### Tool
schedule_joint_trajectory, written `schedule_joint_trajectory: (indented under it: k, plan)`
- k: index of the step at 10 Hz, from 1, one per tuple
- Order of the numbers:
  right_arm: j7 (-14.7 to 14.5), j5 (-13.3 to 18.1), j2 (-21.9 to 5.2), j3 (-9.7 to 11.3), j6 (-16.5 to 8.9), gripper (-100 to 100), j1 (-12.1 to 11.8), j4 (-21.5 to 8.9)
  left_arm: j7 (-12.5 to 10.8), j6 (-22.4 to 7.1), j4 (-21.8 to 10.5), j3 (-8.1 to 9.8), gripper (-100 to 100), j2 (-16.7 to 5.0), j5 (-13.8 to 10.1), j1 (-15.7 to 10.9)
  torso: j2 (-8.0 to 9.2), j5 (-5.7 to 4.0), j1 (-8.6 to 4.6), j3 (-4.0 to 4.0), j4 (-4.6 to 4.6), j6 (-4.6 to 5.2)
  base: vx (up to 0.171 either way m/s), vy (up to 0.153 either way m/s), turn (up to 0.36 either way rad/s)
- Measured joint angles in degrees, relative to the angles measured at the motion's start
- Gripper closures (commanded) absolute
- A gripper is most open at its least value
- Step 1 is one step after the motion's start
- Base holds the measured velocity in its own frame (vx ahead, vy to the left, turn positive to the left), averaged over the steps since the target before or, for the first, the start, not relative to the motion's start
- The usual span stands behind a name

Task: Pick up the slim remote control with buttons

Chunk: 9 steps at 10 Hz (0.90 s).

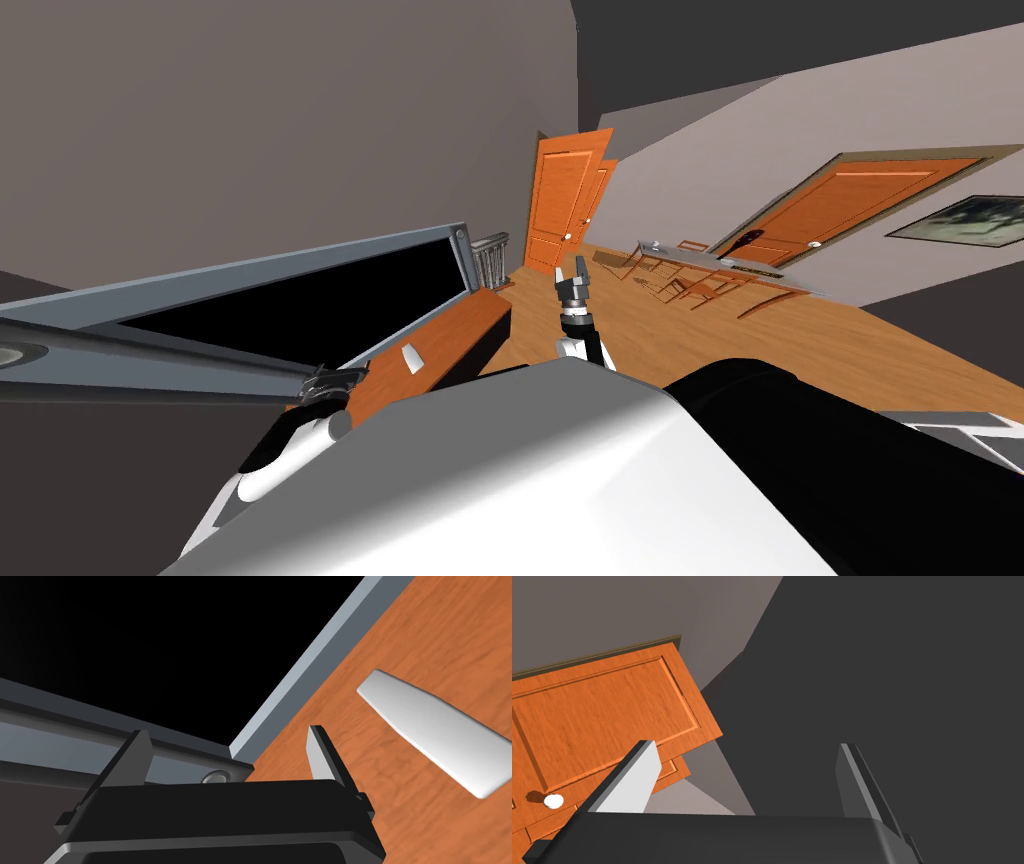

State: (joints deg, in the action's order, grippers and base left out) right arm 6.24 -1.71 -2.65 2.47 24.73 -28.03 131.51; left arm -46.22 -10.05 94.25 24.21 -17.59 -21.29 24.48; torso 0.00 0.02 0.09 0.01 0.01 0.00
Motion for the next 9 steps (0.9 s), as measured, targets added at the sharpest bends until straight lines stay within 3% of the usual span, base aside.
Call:
schedule_joint_trajectory:
  k: [5,6,9]
  plan:
    - [0.0,0.0,0.0,0.0,0.0,0,0.0,0.0,-8.3,-7.4,-7.2,3.91,-100,-2.7,-3.4,-0.7,0.04,0.01,0.06,0.02,0.0,-0.08,-0.007,0.016,-0.227]
    - [0.0,0.0,0.0,0.0,0.0,0,0.0,0.0,-9.9,-8.0,-10.4,4.38,-100,-4.1,-5.1,-0.7,0.0,0.01,0.07,0.0,0.0,-0.02,-0.012,0.025,-0.195]
    - [0.0,0.0,0.0,0.0,0.0,0,0.0,0.0,-14.1,-12.1,-12.1,6.57,-100,-3.3,-5.1,-0.8,-0.05,0.0,0.02,-0.03,-0.01,-0.03,0.003,0.011,-0.163]
